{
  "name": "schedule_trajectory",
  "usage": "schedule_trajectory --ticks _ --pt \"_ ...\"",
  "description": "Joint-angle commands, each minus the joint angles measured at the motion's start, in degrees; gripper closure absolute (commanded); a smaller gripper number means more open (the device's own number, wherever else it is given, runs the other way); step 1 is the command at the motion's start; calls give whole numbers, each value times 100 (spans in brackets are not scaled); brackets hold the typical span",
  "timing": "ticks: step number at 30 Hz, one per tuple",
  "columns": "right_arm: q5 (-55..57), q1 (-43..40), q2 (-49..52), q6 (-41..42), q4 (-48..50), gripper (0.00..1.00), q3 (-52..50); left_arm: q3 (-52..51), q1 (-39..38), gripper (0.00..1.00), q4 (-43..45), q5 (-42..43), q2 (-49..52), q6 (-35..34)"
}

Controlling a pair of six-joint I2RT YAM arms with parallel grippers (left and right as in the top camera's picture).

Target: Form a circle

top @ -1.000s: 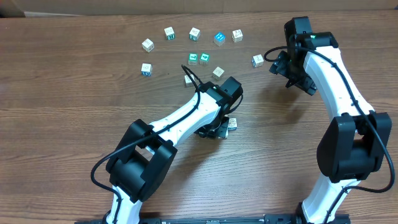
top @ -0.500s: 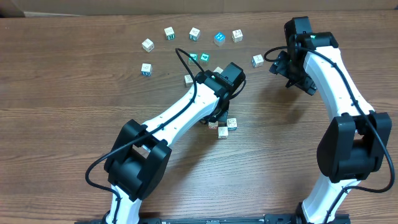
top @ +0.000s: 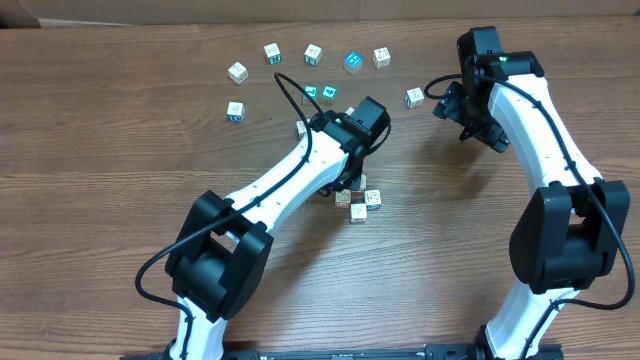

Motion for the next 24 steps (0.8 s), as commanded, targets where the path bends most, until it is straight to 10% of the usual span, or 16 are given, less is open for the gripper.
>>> schedule_trajectory --ticks 1,24 --pt "37 11 -168 22 20 0 103 -26 149 96 4 -94 -90 -140" --pt "37 11 -168 20 20 0 103 -667 398 96 688 227 -87 -142"
